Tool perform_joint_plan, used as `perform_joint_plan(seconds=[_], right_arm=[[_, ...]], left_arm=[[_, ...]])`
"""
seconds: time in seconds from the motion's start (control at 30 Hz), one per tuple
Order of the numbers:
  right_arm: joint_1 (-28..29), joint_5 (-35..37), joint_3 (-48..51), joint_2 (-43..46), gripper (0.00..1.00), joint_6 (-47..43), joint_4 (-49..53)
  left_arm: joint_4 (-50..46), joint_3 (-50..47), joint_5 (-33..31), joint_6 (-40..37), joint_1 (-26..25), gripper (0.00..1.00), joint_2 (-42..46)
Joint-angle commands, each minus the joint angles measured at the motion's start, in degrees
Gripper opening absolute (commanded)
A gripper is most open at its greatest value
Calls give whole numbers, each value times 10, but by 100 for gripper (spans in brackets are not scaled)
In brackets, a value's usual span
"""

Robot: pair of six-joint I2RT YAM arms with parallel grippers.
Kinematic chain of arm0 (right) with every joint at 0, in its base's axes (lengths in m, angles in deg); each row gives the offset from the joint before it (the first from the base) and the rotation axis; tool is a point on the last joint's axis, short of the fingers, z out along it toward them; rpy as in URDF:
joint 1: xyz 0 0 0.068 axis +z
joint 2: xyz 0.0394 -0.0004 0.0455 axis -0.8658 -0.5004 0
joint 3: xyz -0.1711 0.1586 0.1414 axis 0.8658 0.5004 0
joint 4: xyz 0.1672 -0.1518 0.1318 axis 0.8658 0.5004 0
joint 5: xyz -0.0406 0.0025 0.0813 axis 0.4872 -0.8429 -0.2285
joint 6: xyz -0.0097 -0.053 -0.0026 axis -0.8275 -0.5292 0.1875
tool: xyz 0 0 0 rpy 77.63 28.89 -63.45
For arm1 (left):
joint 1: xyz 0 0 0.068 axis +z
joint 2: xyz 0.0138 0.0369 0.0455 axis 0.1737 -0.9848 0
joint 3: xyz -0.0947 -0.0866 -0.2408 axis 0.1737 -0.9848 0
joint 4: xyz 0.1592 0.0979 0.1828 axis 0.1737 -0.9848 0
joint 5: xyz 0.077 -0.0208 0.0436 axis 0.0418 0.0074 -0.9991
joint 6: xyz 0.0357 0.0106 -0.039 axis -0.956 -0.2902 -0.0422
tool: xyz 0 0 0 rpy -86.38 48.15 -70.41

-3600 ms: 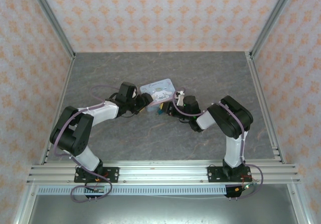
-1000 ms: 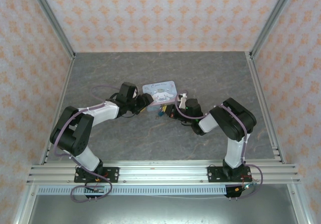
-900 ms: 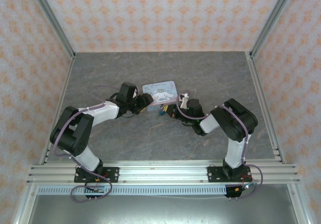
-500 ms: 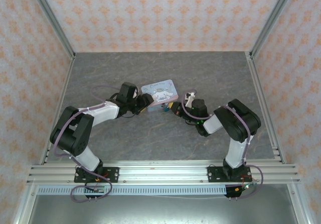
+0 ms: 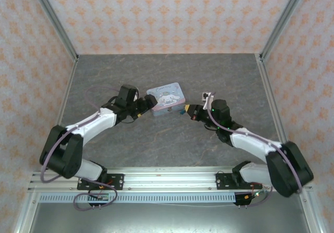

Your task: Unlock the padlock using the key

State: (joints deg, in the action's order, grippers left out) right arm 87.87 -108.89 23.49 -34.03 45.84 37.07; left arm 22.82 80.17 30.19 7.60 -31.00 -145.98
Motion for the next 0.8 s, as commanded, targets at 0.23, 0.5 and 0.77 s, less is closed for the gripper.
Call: perform_joint_plan(seconds=[0.23, 0.5, 0.77], right_arm=[[-2, -51, 22, 67, 0, -40, 275], [-2, -55, 15, -38, 0, -34, 199], [-8, -13, -26, -90, 23, -55, 186]], left_arm=[[16, -40, -125, 0, 3, 94, 158], [16, -71, -185, -79, 3, 97, 299], [-38, -66, -222, -142, 3, 100, 356]])
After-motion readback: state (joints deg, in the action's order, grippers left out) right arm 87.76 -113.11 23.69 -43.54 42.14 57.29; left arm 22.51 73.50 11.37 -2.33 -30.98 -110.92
